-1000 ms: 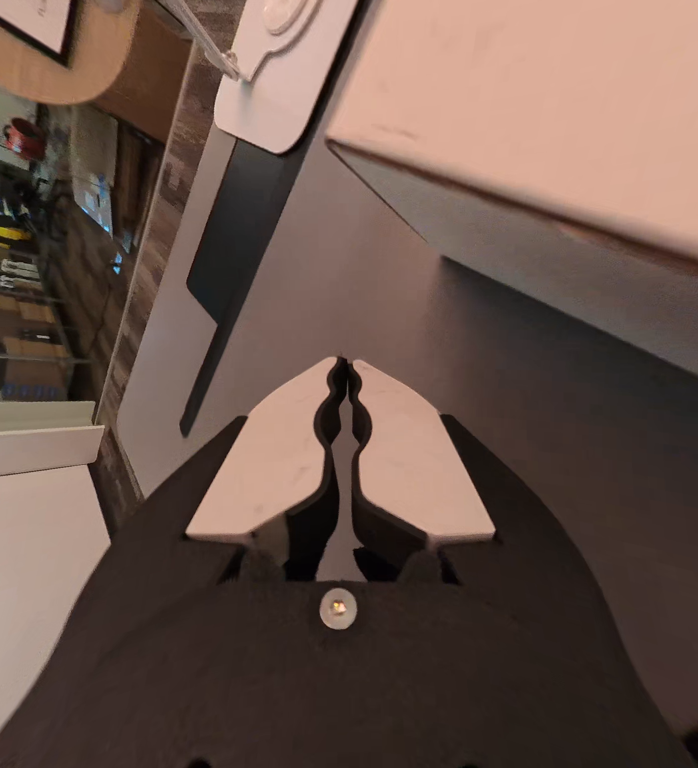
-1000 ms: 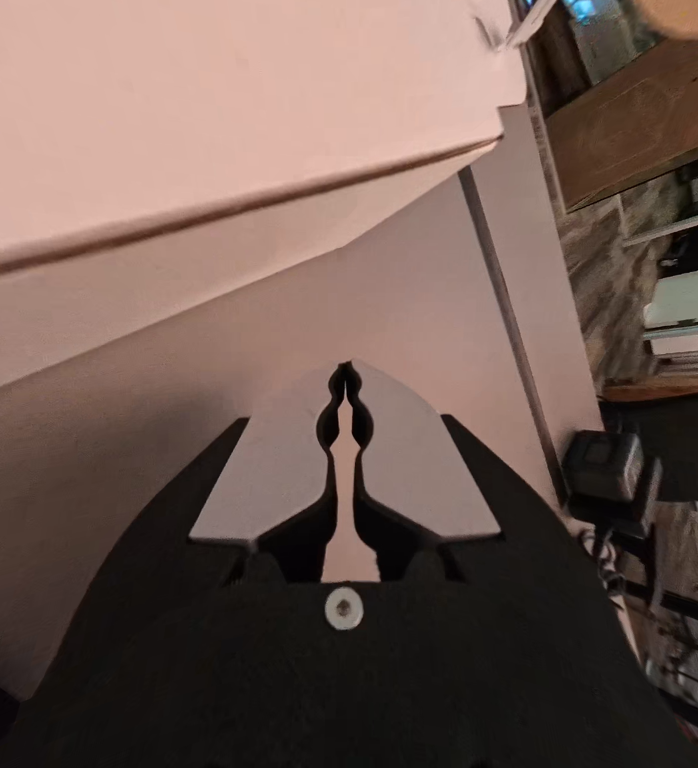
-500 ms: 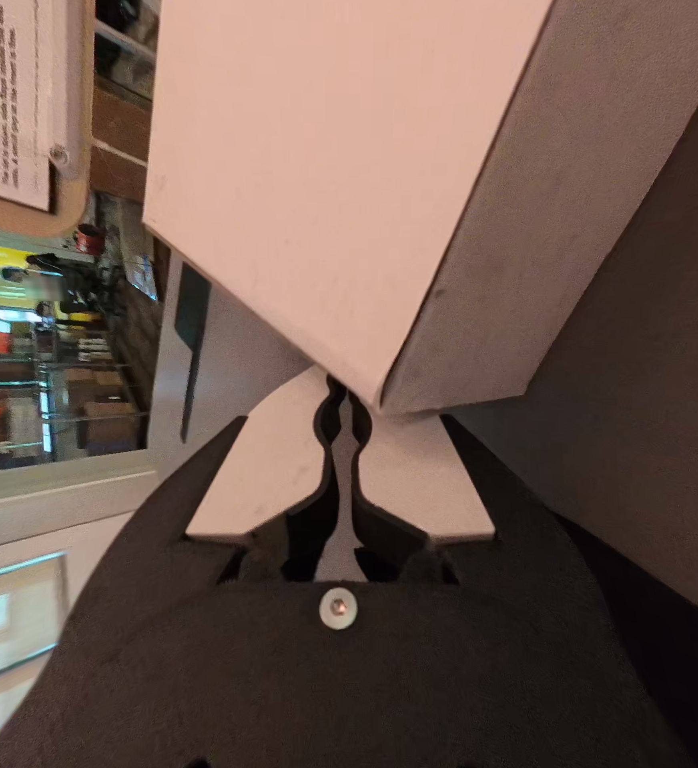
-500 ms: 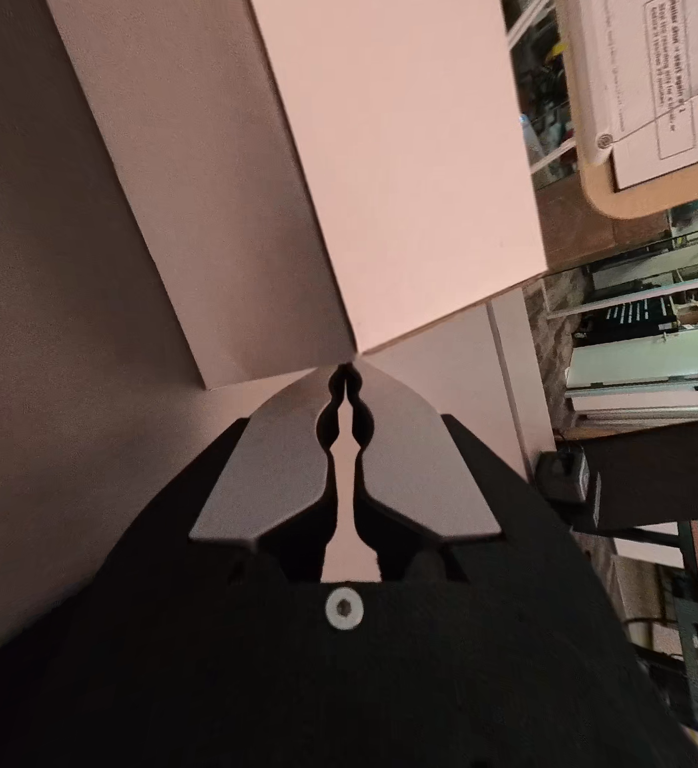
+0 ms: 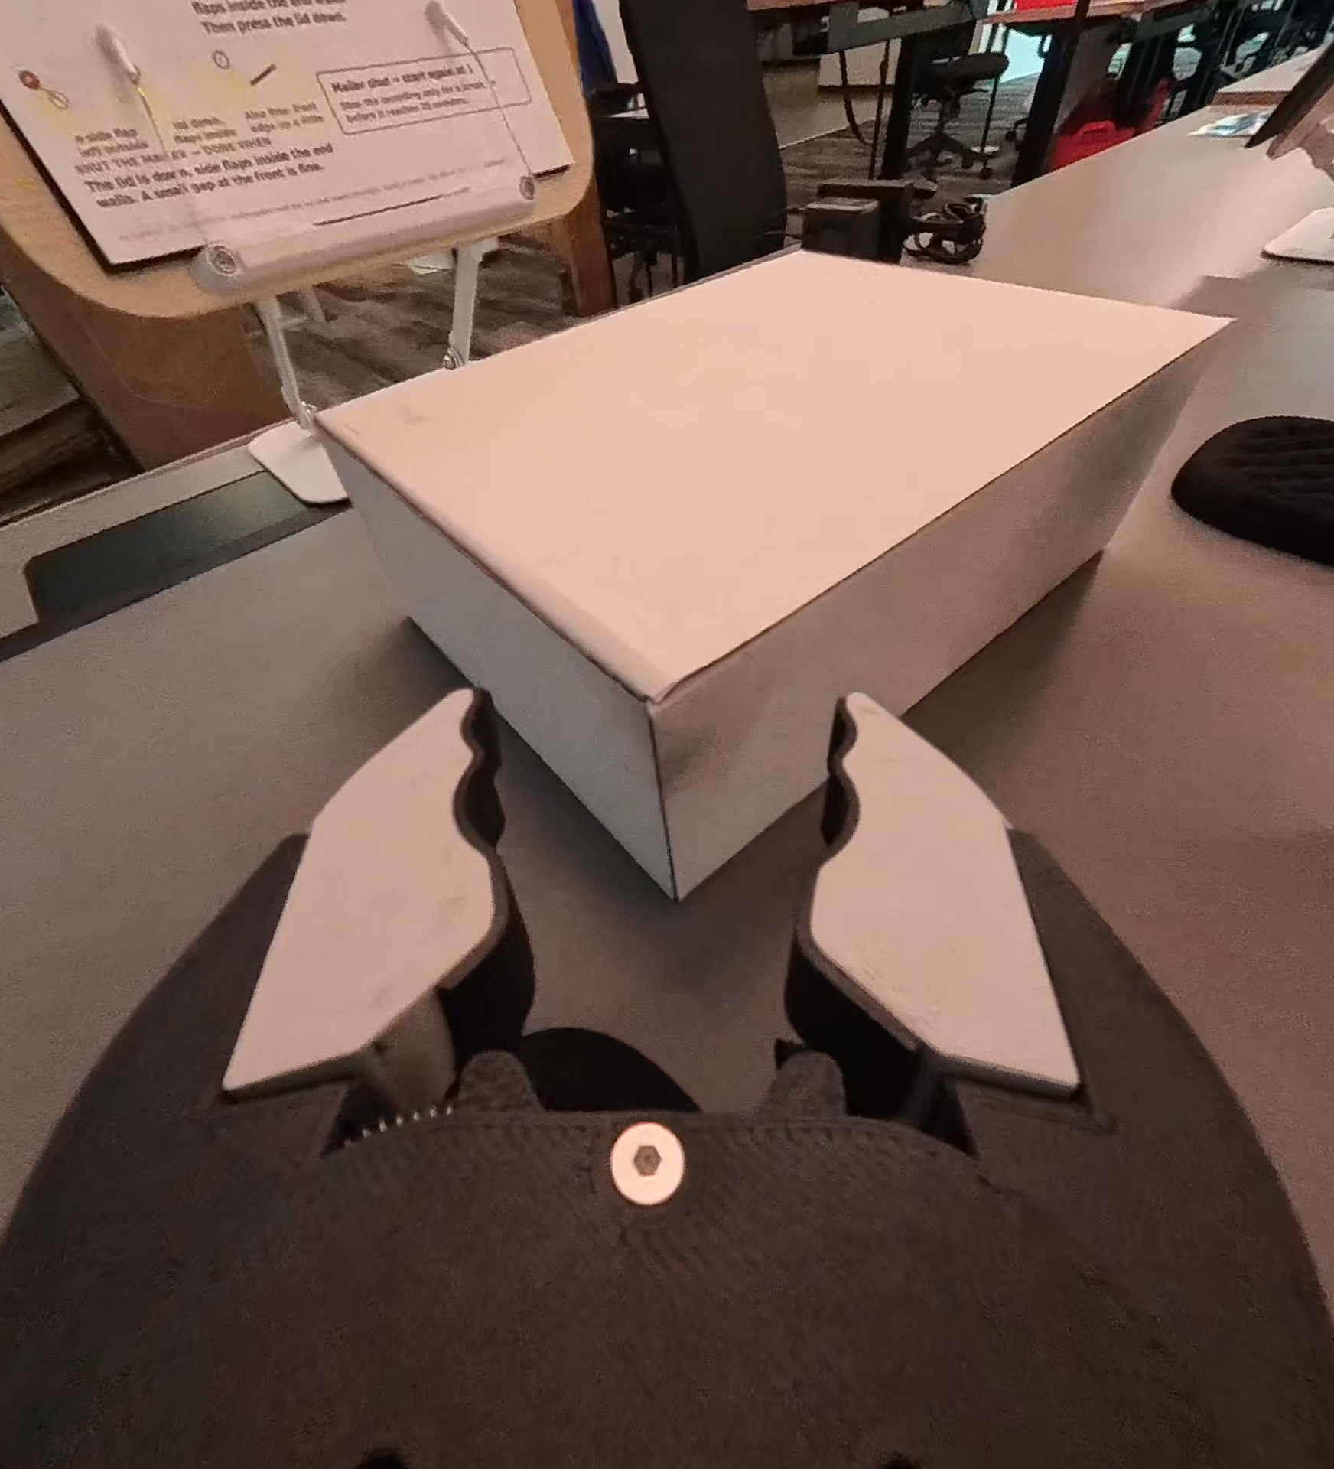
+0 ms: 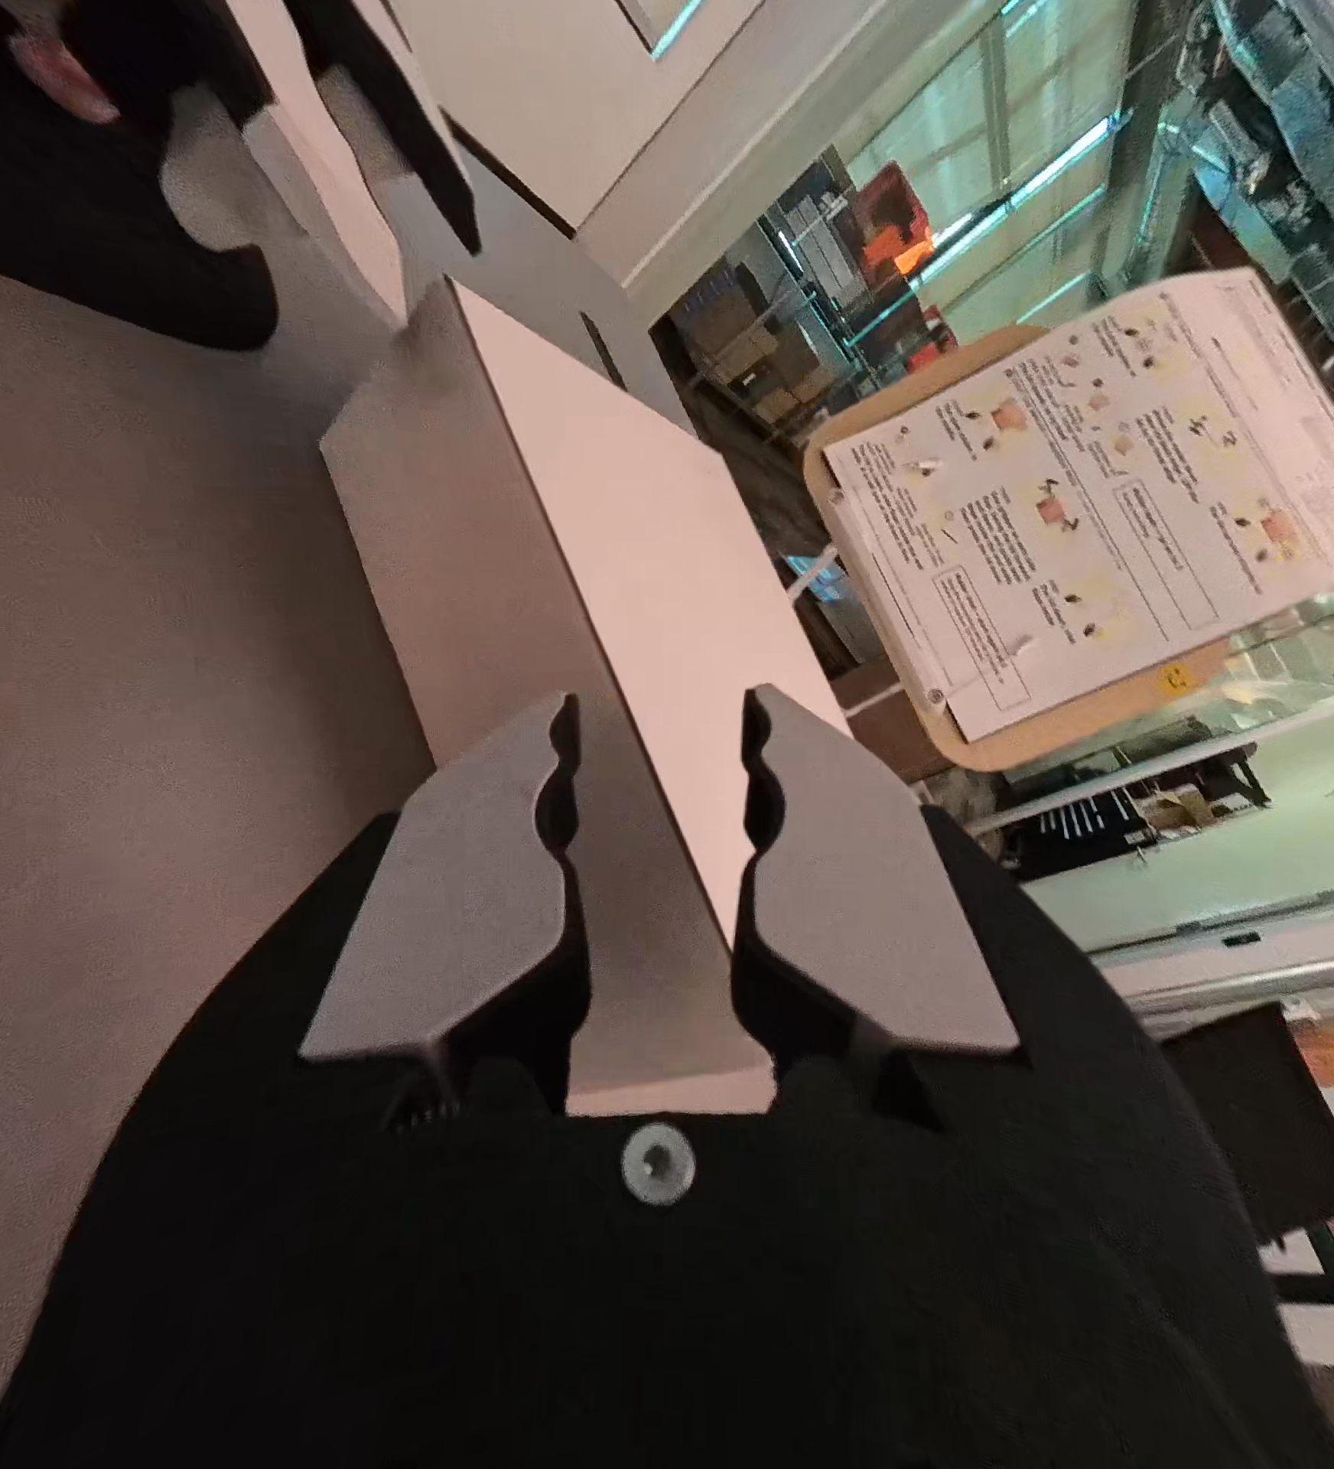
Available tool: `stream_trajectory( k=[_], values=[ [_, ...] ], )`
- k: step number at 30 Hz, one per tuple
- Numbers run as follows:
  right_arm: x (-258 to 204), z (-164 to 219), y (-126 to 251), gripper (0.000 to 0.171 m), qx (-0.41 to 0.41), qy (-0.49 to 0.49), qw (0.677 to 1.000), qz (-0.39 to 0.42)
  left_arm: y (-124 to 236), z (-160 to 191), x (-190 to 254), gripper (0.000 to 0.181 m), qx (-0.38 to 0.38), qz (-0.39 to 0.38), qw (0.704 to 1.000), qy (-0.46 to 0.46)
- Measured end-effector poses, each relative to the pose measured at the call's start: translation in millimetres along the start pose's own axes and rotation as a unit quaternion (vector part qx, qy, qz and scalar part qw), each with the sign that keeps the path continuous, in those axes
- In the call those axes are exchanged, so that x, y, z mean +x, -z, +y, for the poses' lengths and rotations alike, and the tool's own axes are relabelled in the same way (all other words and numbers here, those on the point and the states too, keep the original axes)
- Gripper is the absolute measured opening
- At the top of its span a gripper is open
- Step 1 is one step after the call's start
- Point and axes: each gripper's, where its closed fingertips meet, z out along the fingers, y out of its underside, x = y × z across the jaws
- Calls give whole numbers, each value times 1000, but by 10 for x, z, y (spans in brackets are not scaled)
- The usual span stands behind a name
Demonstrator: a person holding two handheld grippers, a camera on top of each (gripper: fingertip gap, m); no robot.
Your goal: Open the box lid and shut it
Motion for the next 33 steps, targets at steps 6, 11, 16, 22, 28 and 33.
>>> stream_trajectory(
  k=[6, 11, 16, 22, 28, 33],
  values=[
    [-246, -388, -618, 35, 46, 19, 998, -49, -120, 119, -26, 70, -24, -10, 1000, -5],
    [-343, -468, -945, 30, 33, 33, 996, -81, -194, 193, -79, 68, -35, 7, 999, 25],
    [-431, -467, -1070, 24, 23, 13, 993, -118, -228, 186, -47, 79, -31, 26, 999, 32],
    [-464, -501, -1146, 23, 14, 19, 991, -131, -204, 103, -17, 80, -19, 38, 999, 19],
    [-486, -525, -1097, 23, 25, 7, 990, -140, -101, -607, -430, 79, 37, 72, 996, 40],
    [-511, -518, -1131, 22, 20, 3, 991, -132, -733, -1104, -1056, 58, 77, 109, 988, 80]
  ],
)
